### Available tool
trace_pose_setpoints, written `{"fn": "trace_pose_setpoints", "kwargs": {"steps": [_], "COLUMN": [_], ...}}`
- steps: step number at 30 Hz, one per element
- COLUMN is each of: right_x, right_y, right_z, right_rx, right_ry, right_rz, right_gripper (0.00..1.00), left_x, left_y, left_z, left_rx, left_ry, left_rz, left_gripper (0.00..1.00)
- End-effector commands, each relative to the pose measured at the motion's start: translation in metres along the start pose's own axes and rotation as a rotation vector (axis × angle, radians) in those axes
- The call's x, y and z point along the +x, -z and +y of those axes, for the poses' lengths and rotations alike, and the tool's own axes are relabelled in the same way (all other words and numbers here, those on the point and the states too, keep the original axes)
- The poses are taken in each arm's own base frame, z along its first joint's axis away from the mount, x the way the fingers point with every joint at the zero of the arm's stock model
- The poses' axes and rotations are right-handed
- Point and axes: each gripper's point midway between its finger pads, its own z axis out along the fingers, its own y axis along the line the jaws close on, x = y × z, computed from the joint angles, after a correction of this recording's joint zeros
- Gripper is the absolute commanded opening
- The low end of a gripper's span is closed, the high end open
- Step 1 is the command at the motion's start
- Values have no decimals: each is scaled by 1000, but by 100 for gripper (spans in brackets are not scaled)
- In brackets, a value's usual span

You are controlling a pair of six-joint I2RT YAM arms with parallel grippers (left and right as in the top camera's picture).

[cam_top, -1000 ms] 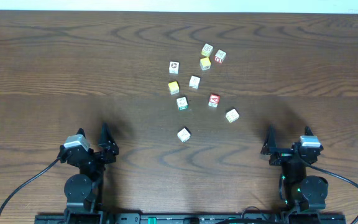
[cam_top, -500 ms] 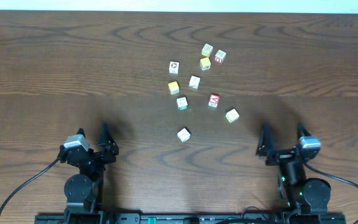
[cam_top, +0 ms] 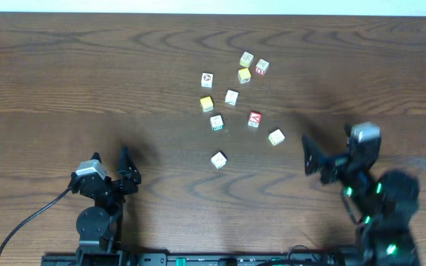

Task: Lift 5 blocks
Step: 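Reach the right gripper to the white M block and grasp it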

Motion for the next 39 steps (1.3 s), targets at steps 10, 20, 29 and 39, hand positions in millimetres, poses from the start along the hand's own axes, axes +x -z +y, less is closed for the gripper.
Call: {"fn": "trace_pose_setpoints", "kwargs": {"steps": [10,20,29,39], "right_x": [-19,55,132,173], "right_y": [-58,-101,-127,-140], "right_z": [-4,10,16,-8], "right_rx": [-54,-250,-224,-53], "right_ry": [-174,-95,57,128], "right_rz": [639,906,1155,1277], "right_gripper": [99,98,80,74], "left_x": [15,15,15,15], "left_y": [-1,-1,-1,-1], "left_z": [8,8,8,8], "left_rx": [-32,-32,-32,-32], "left_ry": [-6,-6,-6,-6], "left_rz": [47,47,47,47], "left_gripper": [73,73,72,73]}}
